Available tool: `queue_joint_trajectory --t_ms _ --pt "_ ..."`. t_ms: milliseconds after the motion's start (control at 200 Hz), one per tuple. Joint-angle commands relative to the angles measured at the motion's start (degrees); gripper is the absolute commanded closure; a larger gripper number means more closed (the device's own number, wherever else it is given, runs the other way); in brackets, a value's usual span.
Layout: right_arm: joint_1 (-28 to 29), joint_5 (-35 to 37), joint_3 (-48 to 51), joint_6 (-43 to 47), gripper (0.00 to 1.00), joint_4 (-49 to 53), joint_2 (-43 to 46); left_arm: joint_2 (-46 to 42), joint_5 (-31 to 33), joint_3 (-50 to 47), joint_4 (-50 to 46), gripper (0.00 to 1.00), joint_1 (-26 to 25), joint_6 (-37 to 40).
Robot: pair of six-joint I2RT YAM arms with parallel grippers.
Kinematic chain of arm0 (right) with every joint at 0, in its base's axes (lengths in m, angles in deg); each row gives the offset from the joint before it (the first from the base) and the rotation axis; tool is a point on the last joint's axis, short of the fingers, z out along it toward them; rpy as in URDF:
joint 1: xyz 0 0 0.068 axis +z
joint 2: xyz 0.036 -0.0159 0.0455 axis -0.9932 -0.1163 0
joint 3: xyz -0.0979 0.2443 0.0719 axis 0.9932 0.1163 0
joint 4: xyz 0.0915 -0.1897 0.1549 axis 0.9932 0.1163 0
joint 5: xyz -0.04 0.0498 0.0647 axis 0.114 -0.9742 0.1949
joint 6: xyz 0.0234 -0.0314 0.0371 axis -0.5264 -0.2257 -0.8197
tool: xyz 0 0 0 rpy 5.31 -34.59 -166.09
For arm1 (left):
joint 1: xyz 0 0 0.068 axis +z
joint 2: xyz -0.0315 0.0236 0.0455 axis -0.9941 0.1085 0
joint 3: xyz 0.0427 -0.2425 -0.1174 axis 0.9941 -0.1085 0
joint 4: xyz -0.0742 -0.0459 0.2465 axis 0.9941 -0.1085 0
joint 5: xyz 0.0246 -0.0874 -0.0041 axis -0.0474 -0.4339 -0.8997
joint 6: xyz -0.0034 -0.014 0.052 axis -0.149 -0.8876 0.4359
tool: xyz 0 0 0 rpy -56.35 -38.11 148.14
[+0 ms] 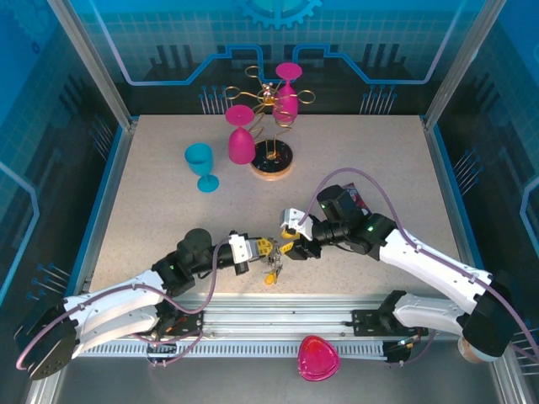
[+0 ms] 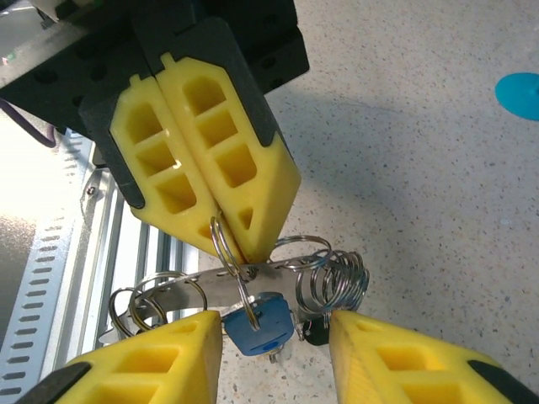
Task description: Put the keys on the keyring
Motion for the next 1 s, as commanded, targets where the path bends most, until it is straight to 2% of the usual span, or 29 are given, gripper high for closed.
queue_joint_trajectory --t_ms 0,140,315,550,745,800,890,995 --pt "-0.3 -3.4 -0.2 -0.4 0.64 -2.1 0.0 -1.1 -2.2 -0.6 3.9 1.00 0.0 1.1" --pt "-0.2 -4.8 -0.3 0.5 0.72 -1.4 -0.8 -0.8 -2.6 -0.6 4.0 1.00 0.0 1.1" --pt "-0.4 -5.3 -0.7 0.9 1.00 0.3 -0.9 -0.9 -2.7 -0.6 4.0 1.00 0.1 1.1" --pt "-1.1 -3.7 0.0 -1.5 1.00 2.2 -2.4 -1.3 -4.7 -0.5 4.7 1.00 0.0 1.1" --pt "-1.0 -5.9 -1.3 -4.2 1.00 1.4 -6.5 -0.1 -6.9 0.0 6.3 1.00 0.1 0.6" --pt "-1.1 -5.5 -1.0 -4.7 0.91 0.2 -5.8 0.1 -6.8 0.1 6.4 1.00 0.0 0.5" --pt "-1.1 -3.6 1.2 -4.2 0.67 -2.9 -2.4 0.2 -6.1 -0.1 6.5 1.00 0.1 0.4" --pt "-1.0 -1.9 5.5 -1.1 0.59 -7.9 2.9 0.4 -5.8 -0.2 6.7 1.00 0.1 -0.2"
